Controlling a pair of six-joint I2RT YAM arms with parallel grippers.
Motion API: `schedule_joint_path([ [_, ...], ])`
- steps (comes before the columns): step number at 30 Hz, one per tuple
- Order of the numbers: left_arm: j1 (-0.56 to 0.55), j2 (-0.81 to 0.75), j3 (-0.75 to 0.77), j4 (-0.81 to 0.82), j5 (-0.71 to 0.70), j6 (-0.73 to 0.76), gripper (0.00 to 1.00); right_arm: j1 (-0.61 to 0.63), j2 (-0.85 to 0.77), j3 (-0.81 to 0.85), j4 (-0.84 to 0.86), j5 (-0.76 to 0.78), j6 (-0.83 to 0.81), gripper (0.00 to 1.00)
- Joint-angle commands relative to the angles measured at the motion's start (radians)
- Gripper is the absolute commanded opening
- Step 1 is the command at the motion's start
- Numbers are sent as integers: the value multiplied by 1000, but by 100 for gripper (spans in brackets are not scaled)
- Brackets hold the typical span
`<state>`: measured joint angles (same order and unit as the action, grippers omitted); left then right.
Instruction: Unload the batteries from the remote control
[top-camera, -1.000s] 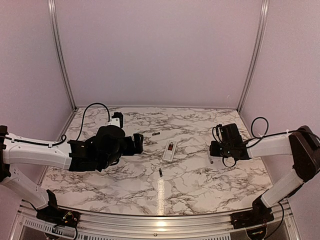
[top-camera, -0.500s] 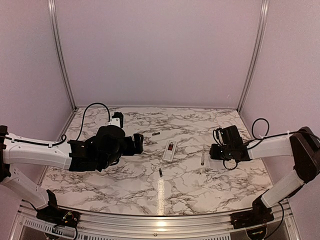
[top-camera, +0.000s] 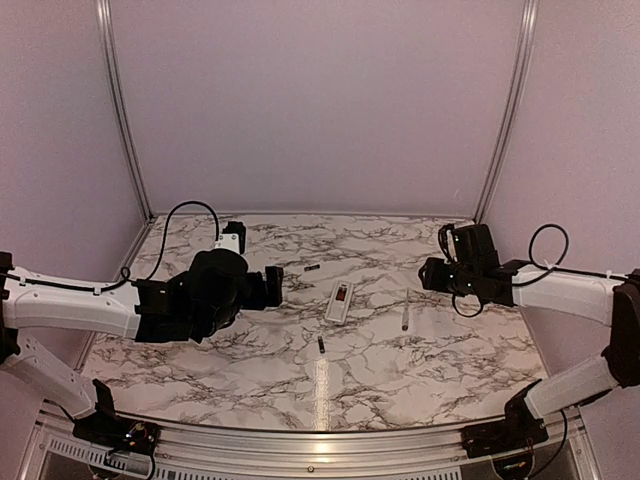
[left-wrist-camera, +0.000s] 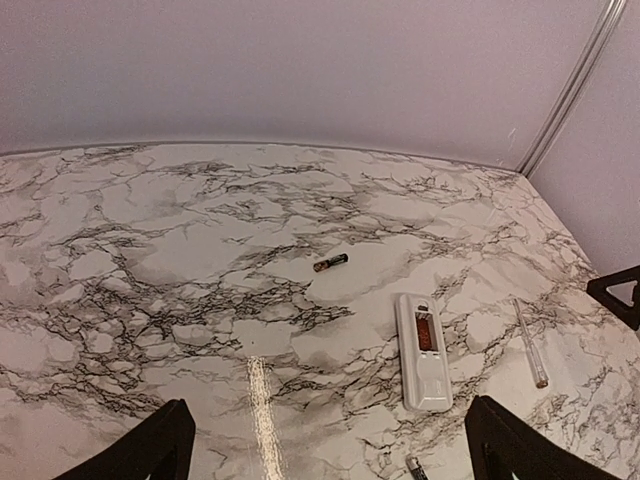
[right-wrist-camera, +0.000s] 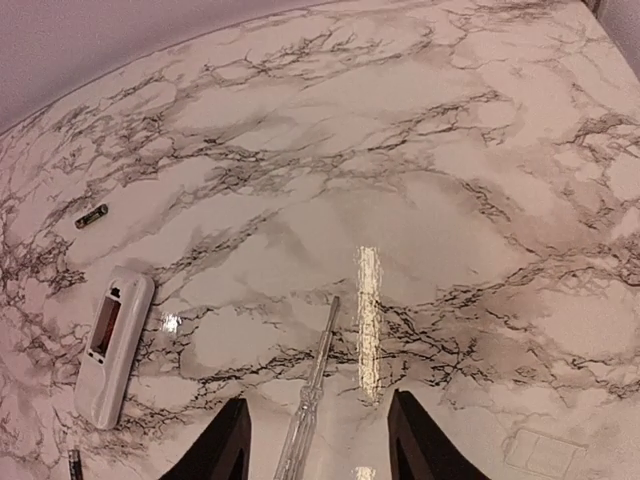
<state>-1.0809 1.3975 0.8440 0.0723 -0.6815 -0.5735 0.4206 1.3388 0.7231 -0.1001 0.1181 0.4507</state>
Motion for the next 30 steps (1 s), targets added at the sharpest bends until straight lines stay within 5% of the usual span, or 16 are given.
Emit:
schedule_joint_path([
  [1, 1, -37, -8, -22, -41, 48, 99, -4, -49, 81, -57, 56, -14, 52],
  [9, 36, -80, -19, -33, -88, 127, 99, -4, -96, 157, -93, 100, -47, 72],
  [14, 115, -147, -62, -26, -104, 197, 99, -5, -125, 185, -100, 135, -79, 98],
  [30, 478, -294, -311, 195, -49, 441, 99, -4, -173, 117, 88, 294, -296, 98],
])
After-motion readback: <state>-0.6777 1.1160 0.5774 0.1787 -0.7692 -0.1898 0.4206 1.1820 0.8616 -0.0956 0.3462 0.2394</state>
